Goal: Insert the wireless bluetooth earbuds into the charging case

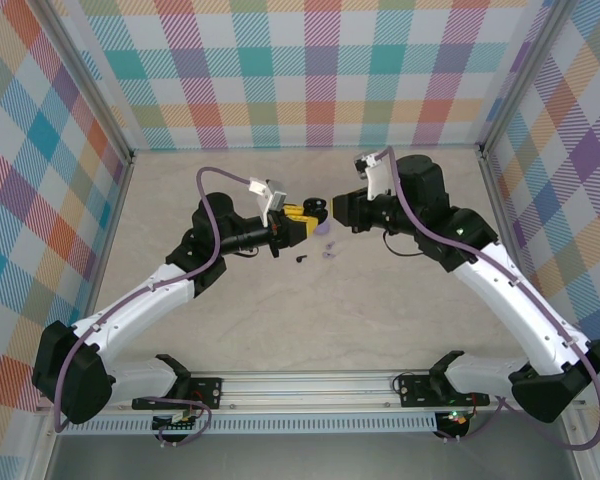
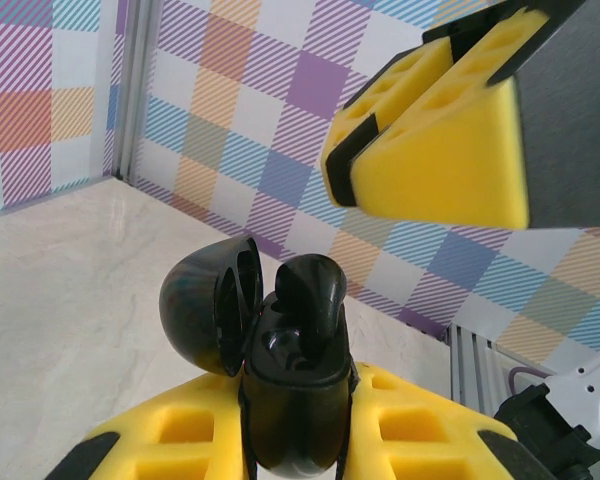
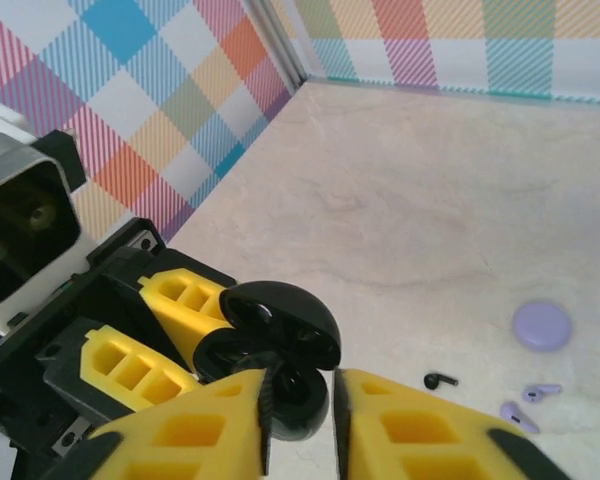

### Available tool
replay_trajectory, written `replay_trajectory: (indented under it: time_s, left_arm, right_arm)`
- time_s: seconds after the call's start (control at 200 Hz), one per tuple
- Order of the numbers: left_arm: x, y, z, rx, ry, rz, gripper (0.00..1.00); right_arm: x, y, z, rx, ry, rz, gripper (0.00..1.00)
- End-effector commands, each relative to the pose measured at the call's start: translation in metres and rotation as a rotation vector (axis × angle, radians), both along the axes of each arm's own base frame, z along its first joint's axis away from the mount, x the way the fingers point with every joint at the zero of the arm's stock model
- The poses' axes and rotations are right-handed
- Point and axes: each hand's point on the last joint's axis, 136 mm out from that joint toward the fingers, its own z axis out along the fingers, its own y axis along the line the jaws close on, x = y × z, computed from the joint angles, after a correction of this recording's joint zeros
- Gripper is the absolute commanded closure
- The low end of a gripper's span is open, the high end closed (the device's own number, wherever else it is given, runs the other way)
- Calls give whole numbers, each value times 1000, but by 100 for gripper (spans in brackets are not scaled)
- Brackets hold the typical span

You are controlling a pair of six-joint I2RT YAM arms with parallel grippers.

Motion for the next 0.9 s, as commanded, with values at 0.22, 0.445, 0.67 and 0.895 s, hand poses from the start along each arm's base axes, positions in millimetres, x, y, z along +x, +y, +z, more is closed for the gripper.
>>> replay_trajectory:
  time_s: [0.22,0.445,0.67,0.895]
  left_arm:
    - [-11,-2,25,-29,-64,-31,89]
    - [-12,-3,27,-33,-69,-40,89]
    - [-14,-3,28,-38,-71,-52,89]
    - [-16,-3,30,-42,-77,-56,89]
  right_arm:
    - [-14,14,12,38,0,113,83]
    - [-14,21,11,59,18,138,83]
    - [-10,23,6,53,33,133,83]
    - [-6,22,-2,28,50,111,83]
